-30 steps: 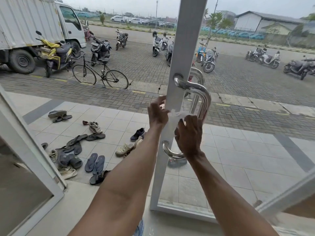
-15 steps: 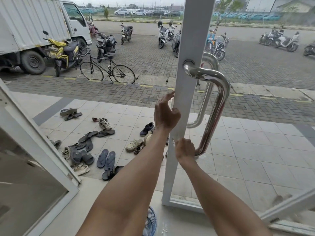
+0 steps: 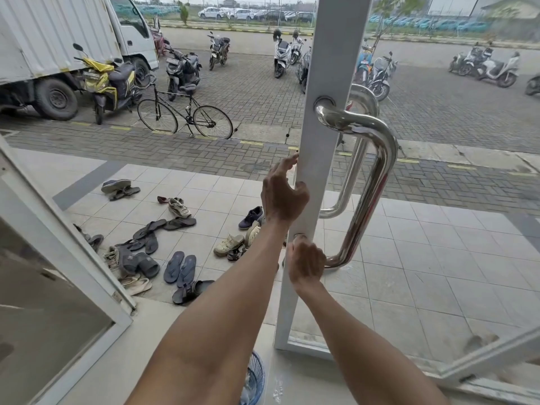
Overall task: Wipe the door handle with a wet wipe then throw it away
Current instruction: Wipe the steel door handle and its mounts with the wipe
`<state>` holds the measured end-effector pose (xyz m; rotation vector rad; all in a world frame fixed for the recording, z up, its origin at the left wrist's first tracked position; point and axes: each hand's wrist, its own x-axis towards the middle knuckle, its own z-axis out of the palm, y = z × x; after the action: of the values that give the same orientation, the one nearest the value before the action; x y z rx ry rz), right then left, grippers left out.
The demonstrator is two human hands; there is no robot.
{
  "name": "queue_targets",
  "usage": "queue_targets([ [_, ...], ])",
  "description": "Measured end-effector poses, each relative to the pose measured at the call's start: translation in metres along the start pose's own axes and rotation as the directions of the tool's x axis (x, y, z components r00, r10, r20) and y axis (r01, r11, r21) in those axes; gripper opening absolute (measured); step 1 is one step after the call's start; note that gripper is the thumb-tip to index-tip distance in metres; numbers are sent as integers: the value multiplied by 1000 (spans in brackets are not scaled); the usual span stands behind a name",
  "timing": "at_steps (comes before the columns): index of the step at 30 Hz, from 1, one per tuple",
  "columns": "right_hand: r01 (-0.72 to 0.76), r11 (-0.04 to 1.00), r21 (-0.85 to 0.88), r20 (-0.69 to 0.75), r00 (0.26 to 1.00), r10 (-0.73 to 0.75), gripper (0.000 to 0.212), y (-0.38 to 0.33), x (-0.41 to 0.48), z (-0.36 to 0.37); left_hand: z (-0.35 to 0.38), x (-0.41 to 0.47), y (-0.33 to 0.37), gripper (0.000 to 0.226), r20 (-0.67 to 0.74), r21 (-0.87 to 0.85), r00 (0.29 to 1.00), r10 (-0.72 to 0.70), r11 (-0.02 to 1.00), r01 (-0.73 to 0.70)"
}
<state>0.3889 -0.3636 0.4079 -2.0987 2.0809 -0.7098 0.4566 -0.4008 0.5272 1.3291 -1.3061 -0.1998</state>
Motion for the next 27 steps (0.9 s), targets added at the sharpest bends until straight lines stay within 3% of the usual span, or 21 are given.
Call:
queue_targets([
  [3,-215,968,131,-54,973,224,26,-1,13,-6,0,0,0,63,1,3,1000,11,1000,-11],
  [6,-391,910,135,80,920,383,36,-2,27,-12,0,-2,0,64,-5,-1,1000,10,1000,-10],
  [11,-542,830,127,301,819,489,32,-3,43,-10,0,-1,-2,64,2,0,1000,12,1000,-12],
  [15,-624,753,209,357,765,536,37,-2,55,-9,-1,1,-8,62,30,4,999,16,1000,-16],
  [18,-583,794,172,275,802,530,29,-8,51,-6,-1,1,-9,61,35,5,999,-5,1000,5],
  [22,-411,907,88,98,910,403,29,-10,35,5,0,1,-9,62,38,3,999,-6,1000,6],
  [27,-225,950,215,-128,958,256,23,0,17,19,2,0,-13,63,37,19,999,-4,1000,3],
])
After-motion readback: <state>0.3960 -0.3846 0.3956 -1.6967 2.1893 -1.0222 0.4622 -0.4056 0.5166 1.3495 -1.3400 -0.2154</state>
